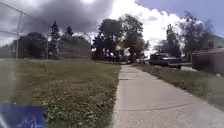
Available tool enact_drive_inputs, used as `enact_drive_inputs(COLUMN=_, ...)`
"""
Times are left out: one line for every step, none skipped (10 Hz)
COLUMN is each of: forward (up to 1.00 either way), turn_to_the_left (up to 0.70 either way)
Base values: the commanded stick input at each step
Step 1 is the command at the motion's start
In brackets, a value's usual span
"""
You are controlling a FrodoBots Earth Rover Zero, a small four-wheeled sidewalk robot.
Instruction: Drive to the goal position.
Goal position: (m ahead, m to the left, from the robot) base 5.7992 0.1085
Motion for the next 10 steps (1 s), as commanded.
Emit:
enact_drive_inputs(forward=0.7, turn_to_the_left=0.0)
enact_drive_inputs(forward=0.7, turn_to_the_left=0.0)
enact_drive_inputs(forward=0.7, turn_to_the_left=0.0)
enact_drive_inputs(forward=0.7, turn_to_the_left=0.0)
enact_drive_inputs(forward=0.7, turn_to_the_left=0.0)
enact_drive_inputs(forward=0.7, turn_to_the_left=0.0)
enact_drive_inputs(forward=0.7, turn_to_the_left=0.0)
enact_drive_inputs(forward=0.7, turn_to_the_left=0.0)
enact_drive_inputs(forward=0.7, turn_to_the_left=0.0)
enact_drive_inputs(forward=0.7, turn_to_the_left=0.0)
